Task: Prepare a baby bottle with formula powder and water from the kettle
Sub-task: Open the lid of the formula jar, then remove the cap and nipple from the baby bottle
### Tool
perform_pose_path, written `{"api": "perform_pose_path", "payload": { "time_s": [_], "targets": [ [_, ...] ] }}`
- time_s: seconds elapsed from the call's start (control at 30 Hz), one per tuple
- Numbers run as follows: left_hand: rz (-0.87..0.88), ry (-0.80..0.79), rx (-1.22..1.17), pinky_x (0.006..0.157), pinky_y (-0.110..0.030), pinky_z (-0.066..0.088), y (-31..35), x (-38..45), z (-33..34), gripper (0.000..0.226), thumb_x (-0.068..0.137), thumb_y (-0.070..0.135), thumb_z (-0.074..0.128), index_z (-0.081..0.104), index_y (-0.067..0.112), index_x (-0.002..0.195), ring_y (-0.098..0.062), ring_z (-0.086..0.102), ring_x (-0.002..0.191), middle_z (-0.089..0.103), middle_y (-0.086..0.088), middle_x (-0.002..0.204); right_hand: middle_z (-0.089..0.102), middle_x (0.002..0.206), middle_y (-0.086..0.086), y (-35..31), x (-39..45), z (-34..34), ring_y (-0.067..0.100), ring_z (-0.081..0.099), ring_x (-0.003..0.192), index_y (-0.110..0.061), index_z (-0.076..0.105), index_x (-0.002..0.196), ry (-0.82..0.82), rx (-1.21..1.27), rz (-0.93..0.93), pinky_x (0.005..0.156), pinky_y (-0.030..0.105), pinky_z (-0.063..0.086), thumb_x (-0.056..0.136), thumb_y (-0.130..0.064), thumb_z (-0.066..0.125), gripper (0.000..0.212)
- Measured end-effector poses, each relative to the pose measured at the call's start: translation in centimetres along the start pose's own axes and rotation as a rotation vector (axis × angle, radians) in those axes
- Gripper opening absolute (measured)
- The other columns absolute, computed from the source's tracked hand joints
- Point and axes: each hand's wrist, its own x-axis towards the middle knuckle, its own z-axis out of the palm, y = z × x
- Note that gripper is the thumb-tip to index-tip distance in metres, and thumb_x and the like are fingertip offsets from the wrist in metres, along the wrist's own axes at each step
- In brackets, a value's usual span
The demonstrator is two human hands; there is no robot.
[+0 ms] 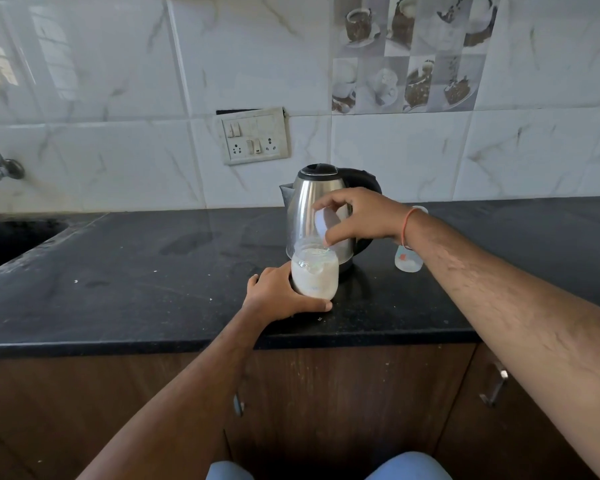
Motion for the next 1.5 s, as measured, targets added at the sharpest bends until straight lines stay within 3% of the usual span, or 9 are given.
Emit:
{"api": "perform_pose_path", "payload": {
  "time_s": [0.1,0.17,0.23,0.4,0.53,0.63,0.9,1.23,1.5],
  "targets": [
    [-0.002,0.0,-0.01,0.126,-0.056,0.03,0.0,0.0,0.0,0.108,0.046,0.092,0.081,0.054,0.049,0.142,-0.014,0.059,0.13,0.069,0.023,0.126,0.06,0.122,-0.005,2.5,-1.7,0.0,0.016,0.062,0.114,-0.033,0.069,0.129,0.091,0.197,0.034,0.089,0.026,0.052,0.074,-0.024,0.096,0.062],
    [-0.002,0.0,-0.015,0.125,-0.056,0.031,0.0,0.0,0.0,0.108,0.046,0.092,0.08,0.055,0.048,0.141,-0.014,0.06,0.129,0.069,0.023,0.126,0.063,0.126,-0.002,4.5,-2.8,0.4,0.021,0.066,0.116,-0.032,0.065,0.12,0.143,0.29,0.071,0.096,0.033,0.056,0.066,-0.031,0.098,0.063],
    [0.0,-0.005,-0.013,0.126,-0.056,0.031,0.1,-0.1,-0.1,0.109,0.047,0.092,0.08,0.054,0.047,0.143,-0.015,0.06,0.13,0.069,0.022,0.128,0.068,0.132,-0.002,6.6,-3.9,0.8,0.022,0.068,0.123,-0.024,0.06,0.112,0.15,0.37,0.105,0.103,0.039,0.056,0.071,-0.024,0.098,0.056],
    [-0.003,-0.014,-0.02,0.127,-0.056,0.03,0.1,-0.2,-0.3,0.111,0.048,0.091,0.081,0.053,0.044,0.146,-0.016,0.06,0.131,0.069,0.02,0.13,0.072,0.129,-0.004,10.7,-7.4,2.1,0.019,0.068,0.121,-0.018,0.047,0.098,0.172,0.338,0.166,0.096,0.038,0.059,0.081,-0.015,0.093,0.049],
    [0.001,-0.033,-0.022,0.127,-0.058,0.031,0.1,-0.1,-0.2,0.114,0.049,0.093,0.08,0.051,0.044,0.148,-0.016,0.06,0.131,0.069,0.019,0.133,0.068,0.133,-0.008,13.6,-9.6,2.9,0.02,0.068,0.121,-0.023,0.054,0.111,0.192,0.242,0.216,0.1,0.044,0.059,0.074,-0.026,0.097,0.057],
    [0.001,-0.031,-0.024,0.127,-0.058,0.032,0.1,-0.1,-0.2,0.115,0.048,0.093,0.079,0.05,0.044,0.148,-0.016,0.06,0.131,0.069,0.018,0.134,0.065,0.136,-0.01,14.7,-11.1,2.9,0.02,0.066,0.119,-0.035,0.052,0.123,0.186,0.103,0.25,0.093,0.033,0.054,0.075,-0.03,0.097,0.067],
    [0.004,-0.029,-0.021,0.126,-0.057,0.032,0.2,-0.2,-0.2,0.115,0.05,0.09,0.081,0.05,0.042,0.15,-0.019,0.059,0.132,0.069,0.015,0.137,0.068,0.136,-0.01,17.5,-13.3,1.6,0.02,0.062,0.12,-0.034,0.041,0.154,0.256,0.032,0.372,0.096,0.033,0.046,0.082,-0.04,0.094,0.089],
    [0.007,0.0,-0.018,0.124,-0.052,0.036,0.1,0.0,0.0,0.105,0.056,0.084,0.087,0.054,0.043,0.146,-0.015,0.062,0.125,0.067,0.022,0.122,0.06,0.15,-0.003,21.3,-11.2,0.0,0.031,0.056,0.136,-0.034,0.041,0.156,0.393,-0.03,0.516,0.112,0.049,0.049,0.084,-0.061,0.084,0.088],
    [0.011,-0.013,-0.018,0.123,-0.051,0.037,0.2,0.1,0.0,0.11,0.051,0.088,0.083,0.053,0.043,0.146,-0.014,0.061,0.124,0.065,0.024,0.12,0.052,0.162,0.006,22.2,-9.2,-0.6,0.035,0.05,0.147,-0.027,0.042,0.159,0.419,-0.128,0.535,0.13,0.06,0.025,0.089,-0.061,0.08,0.087]
  ]
}}
